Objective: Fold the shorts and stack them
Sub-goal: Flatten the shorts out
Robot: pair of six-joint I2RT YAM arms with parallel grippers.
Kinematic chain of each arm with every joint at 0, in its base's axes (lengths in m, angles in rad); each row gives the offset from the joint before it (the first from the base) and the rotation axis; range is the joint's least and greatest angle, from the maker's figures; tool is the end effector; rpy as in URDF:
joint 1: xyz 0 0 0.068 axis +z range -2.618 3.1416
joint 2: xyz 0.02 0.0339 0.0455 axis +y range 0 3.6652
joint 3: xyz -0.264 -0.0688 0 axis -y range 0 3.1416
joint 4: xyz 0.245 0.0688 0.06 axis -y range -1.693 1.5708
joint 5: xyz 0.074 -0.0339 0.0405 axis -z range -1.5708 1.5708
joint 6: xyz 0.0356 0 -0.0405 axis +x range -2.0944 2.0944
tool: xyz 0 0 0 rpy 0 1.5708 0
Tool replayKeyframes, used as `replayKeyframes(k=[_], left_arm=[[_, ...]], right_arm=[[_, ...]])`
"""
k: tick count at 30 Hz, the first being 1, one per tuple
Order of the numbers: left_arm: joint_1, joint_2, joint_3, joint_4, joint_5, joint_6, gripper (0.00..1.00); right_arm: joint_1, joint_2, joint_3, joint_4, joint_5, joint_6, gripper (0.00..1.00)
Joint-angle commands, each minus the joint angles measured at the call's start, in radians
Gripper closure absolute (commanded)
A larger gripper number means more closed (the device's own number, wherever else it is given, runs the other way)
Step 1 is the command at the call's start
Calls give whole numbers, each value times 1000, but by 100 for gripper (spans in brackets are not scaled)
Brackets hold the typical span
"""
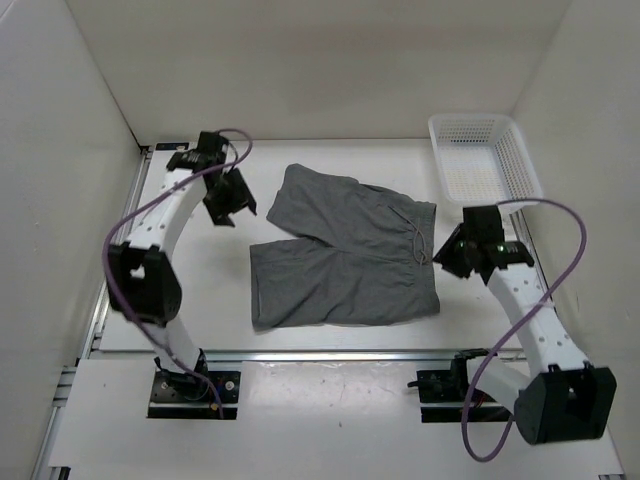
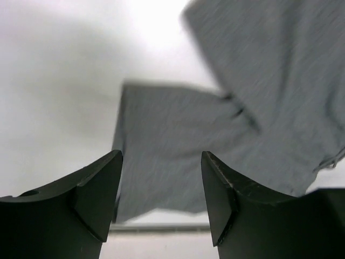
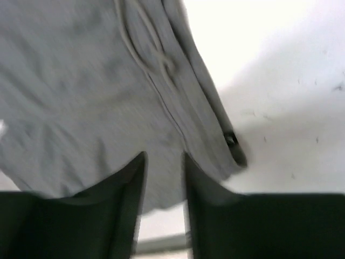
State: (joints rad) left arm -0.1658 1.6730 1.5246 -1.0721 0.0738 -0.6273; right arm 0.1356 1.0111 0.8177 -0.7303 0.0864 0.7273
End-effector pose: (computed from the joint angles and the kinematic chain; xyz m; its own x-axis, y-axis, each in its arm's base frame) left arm 0.3307 -0.0580 0.2964 -0.8613 -0.4494 -0.2372 -0.3903 0.8839 -0.2575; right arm 0.1964 0.0237 0.2617 -0.6458 0.5804 -0.4961 0.4635 0.8143 0.3494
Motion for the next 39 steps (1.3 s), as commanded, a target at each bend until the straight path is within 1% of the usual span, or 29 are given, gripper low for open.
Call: replayKeyframes(k=[1, 2, 3, 4, 5, 6, 7, 8, 9, 10, 12, 13, 16, 18, 20, 22, 23, 24, 25, 26, 27, 28, 29, 30, 33, 36, 37, 38, 39], left_arm=[[-46, 160, 199, -35, -41, 84, 29], [-58, 256, 250, -48, -42, 84, 29], [-58, 301, 338, -48, -42, 98, 24], [-58, 342, 382, -61, -51, 112, 20], [-67, 422, 423, -74, -51, 112, 17], [-67, 457, 489, -74, -51, 112, 13], [-67, 493, 523, -74, -51, 112, 8], [-67, 526, 557, -74, -51, 112, 7], [-67, 588, 587, -74, -51, 121, 7], [-77, 615, 638, -74, -51, 121, 7], [-86, 683, 683, -74, -34, 146, 8], [-103, 704, 724, -74, -34, 156, 8], [-116, 767, 772, -74, -34, 182, 12], [-117, 790, 790, -74, -34, 182, 18], [-117, 809, 790, -74, -23, 182, 41], [-117, 821, 790, -74, -9, 182, 74], [-94, 821, 777, -74, 1, 173, 90], [-81, 821, 761, -74, -8, 164, 90], [-68, 788, 731, -74, -29, 149, 90], [-34, 759, 691, -56, -45, 137, 90], [-17, 725, 595, -33, -69, 126, 90], [1, 652, 545, 13, -69, 114, 90], [41, 616, 499, 32, -83, 113, 90], [60, 585, 421, 43, -83, 124, 90], [123, 487, 317, 43, -83, 184, 90], [152, 401, 243, 32, -115, 195, 90], [152, 381, 196, 32, -124, 204, 90], [152, 343, 171, 32, -143, 204, 90], [163, 326, 133, 32, -152, 195, 85]], right_arm=[[-11, 152, 151, 74, 110, -46, 67], [-11, 197, 190, 74, 110, -66, 69], [-22, 289, 225, 74, 92, -81, 69], [-22, 337, 295, 74, 92, -92, 69], [-22, 381, 326, 74, 82, -101, 63], [-22, 468, 352, 74, 82, -111, 56], [-33, 510, 403, 74, 82, -111, 47], [-33, 550, 426, 74, 69, -111, 38], [-42, 620, 446, 74, 69, -120, 32], [-42, 653, 478, 74, 59, -120, 26], [-42, 734, 512, 74, 47, -120, 25], [-42, 757, 521, 74, 36, -120, 24], [-33, 819, 544, 74, 36, -120, 24], [-33, 842, 544, 74, 27, -120, 25], [-24, 857, 535, 95, 27, -111, 25], [-2, 880, 523, 104, 18, -100, 30], [-2, 880, 514, 117, 6, -100, 34], [12, 905, 514, 127, -3, -100, 39], [31, 905, 514, 127, -4, -100, 49], [45, 929, 514, 127, -14, -100, 55], [77, 929, 514, 127, -14, -100, 59], [99, 943, 514, 127, -14, -89, 64], [122, 952, 523, 127, -26, -89, 66], [174, 968, 523, 127, -27, -89, 67], [272, 980, 523, 127, -22, -49, 68], [327, 945, 477, 140, -11, 0, 68], [337, 923, 450, 149, 2, 0, 68], [355, 913, 440, 149, 3, 13, 65], [355, 902, 440, 149, 21, 14, 61]])
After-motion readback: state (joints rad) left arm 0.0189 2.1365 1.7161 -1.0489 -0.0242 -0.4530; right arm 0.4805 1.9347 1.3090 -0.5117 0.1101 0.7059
